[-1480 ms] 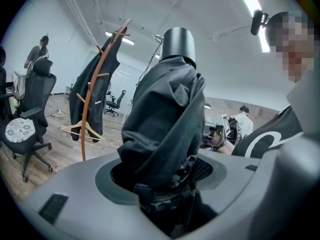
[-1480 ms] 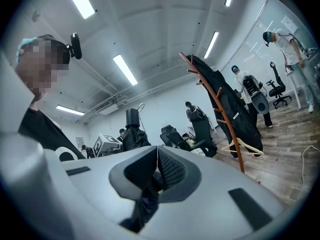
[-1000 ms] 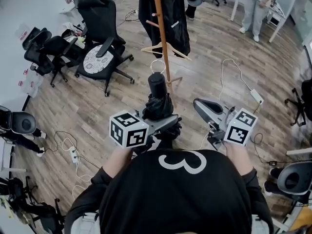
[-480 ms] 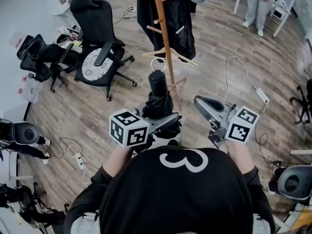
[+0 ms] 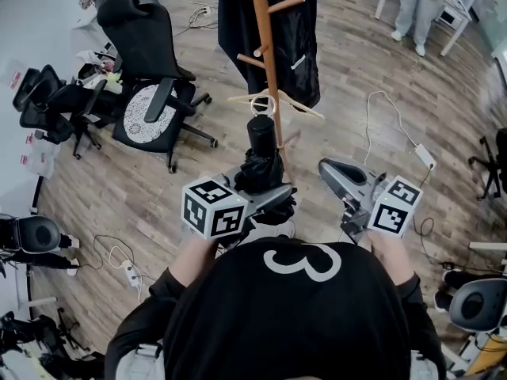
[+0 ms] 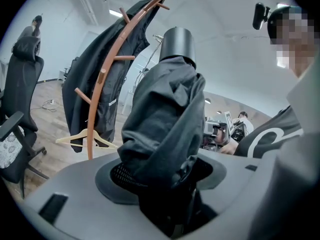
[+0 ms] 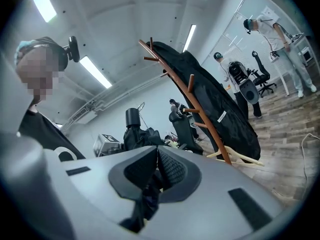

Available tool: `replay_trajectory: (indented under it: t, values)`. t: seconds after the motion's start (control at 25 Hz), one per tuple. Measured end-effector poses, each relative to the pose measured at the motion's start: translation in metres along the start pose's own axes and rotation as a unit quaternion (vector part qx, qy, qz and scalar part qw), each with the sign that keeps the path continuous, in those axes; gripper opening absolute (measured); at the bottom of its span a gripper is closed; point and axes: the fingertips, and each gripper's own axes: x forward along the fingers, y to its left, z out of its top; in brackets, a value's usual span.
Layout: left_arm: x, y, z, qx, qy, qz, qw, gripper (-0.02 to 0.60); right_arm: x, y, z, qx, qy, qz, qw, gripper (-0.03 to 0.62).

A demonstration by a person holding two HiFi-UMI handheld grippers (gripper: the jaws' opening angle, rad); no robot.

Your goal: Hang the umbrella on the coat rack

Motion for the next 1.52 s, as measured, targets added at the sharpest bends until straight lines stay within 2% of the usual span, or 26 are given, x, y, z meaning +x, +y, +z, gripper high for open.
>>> replay_trajectory:
  t: [0.36, 0.84, 1.52]
  values:
    - [0.016, 0.048, 0.027, 0.008, 0.01, -0.014, 0.9998, 0.279, 0.033, -0.037, 0.019, 0.002, -0.002, -0.023, 1.0, 0.028]
    - [0.036, 0.101, 0.043, 0.013, 0.013, -0.019, 0.9997, 0.279, 0.059, -0.074, 0.028, 0.002, -0.006, -0.046, 0.999, 0.028]
    - [0.054, 0.142, 0.054, 0.001, 0.028, 0.012, 0.9995, 0.279, 0.074, -0.115, 0.026, 0.04, 0.011, -0.042, 0.998, 0.028]
